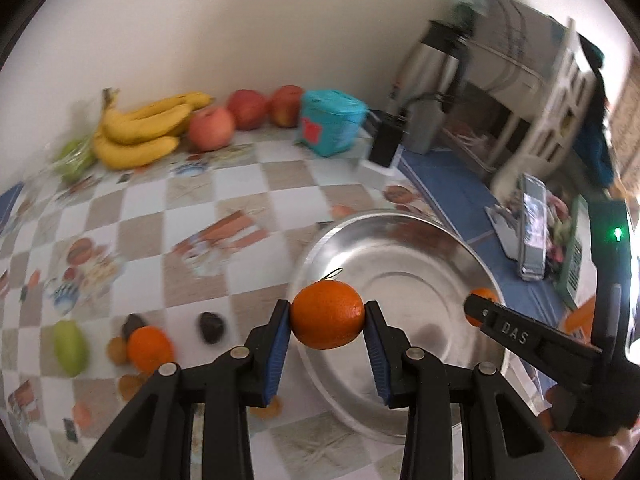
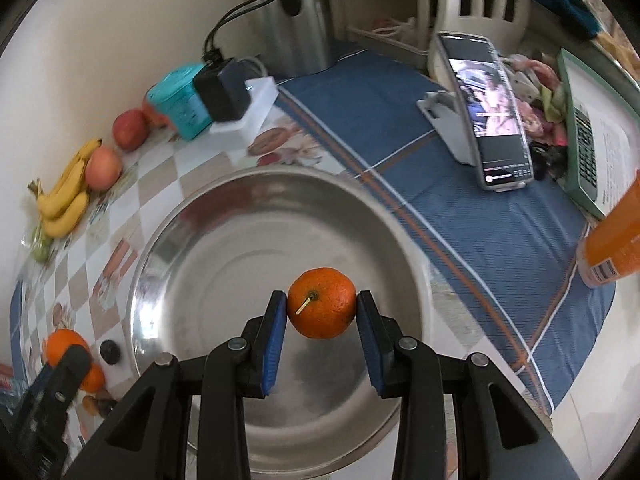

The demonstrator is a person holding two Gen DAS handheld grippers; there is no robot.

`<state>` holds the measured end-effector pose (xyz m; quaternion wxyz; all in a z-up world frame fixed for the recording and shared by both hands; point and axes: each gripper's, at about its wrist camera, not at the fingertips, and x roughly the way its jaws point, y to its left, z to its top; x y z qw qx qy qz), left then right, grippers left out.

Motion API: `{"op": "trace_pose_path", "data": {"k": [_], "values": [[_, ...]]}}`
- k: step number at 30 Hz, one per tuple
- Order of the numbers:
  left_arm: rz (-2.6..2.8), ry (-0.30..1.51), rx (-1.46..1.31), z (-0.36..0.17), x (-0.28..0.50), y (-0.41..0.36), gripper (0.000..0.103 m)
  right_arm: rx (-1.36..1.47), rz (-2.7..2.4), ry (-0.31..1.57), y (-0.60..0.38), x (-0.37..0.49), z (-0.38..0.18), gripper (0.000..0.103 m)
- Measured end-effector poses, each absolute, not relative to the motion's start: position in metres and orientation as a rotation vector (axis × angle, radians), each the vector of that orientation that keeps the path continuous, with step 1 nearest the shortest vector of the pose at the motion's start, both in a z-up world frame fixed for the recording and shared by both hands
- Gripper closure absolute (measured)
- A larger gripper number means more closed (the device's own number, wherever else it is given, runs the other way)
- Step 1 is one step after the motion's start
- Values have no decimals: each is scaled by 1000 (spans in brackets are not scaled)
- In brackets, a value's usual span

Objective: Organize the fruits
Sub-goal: 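Carry the held mandarins in both grippers over the steel bowl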

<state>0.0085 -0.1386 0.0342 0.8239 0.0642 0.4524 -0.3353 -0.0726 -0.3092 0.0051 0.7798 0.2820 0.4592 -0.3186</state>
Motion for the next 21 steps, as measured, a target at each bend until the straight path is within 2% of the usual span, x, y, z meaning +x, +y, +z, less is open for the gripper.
{"op": "trace_pose_path", "data": {"k": [9, 21], "values": [[-743, 1009, 235, 6, -1, -168, 64, 623, -690, 1012, -314, -77, -3, 66], [-730, 1052, 251, -4, -3, -169, 62, 634, -683, 1058, -313, -74, -14, 65]]}}
